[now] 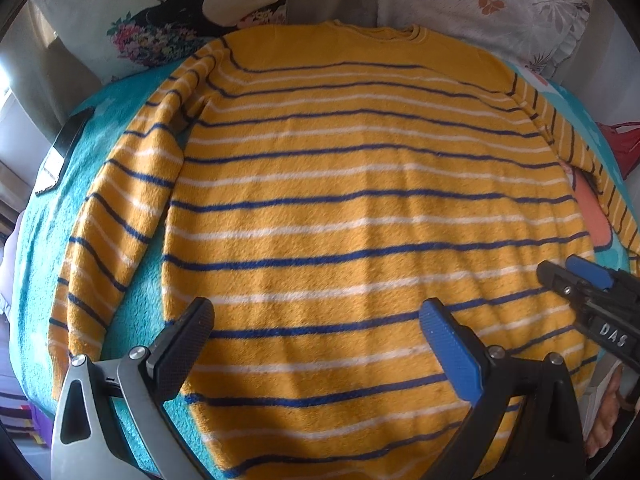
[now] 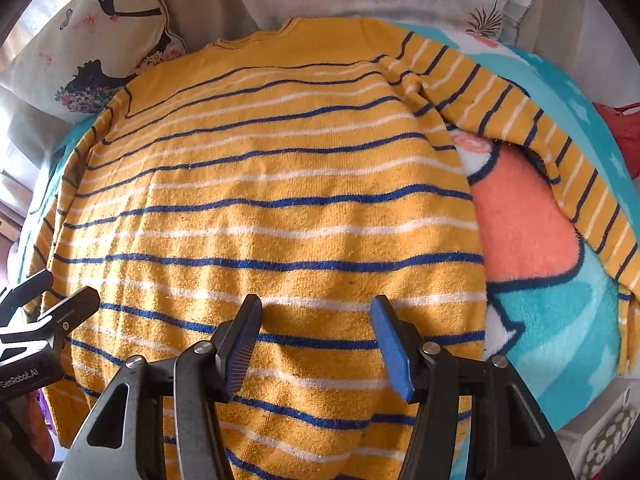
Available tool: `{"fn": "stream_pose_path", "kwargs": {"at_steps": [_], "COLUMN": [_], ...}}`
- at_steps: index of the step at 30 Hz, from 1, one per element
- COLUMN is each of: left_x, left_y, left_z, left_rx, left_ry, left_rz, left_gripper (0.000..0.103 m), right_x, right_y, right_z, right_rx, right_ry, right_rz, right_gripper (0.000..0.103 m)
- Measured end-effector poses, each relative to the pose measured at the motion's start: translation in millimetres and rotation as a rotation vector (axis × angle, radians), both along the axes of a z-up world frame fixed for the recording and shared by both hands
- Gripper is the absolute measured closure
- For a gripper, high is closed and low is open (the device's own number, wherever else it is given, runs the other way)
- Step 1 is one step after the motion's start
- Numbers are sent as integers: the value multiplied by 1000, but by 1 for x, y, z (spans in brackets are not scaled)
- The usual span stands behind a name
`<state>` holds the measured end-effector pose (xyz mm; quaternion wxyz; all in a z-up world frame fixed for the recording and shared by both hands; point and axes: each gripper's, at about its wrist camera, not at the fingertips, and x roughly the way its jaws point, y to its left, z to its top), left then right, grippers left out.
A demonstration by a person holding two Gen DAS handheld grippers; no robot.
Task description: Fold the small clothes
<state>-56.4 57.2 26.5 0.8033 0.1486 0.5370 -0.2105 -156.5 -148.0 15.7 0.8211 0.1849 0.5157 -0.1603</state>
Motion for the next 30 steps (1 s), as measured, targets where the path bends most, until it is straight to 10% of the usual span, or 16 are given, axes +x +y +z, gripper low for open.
{"fn": "stream_pose_path", "kwargs": {"at_steps": [8,17,27,30], "left_x": [-5,-12,-37,-40], "left_y": [58,126,93,71], "left_z": [-18,3,60,63], "left_rx": [4,-79,-129,-125], "left_ry": [38,31,-96,-101], "left_rz": [120,350,341,315], "left_gripper": [1,1,1,1], "right_x": [-8,-107,-210,-211], "right_y": [-13,-161,-259,-278], "right_z": [4,-2,-31,-29], "right_rx": [1,172,457,437], "right_ry": [-35,-184,-440,-418], "right_rz": [-10,-487,-837,-844], "right_gripper": [38,36,35,52]}}
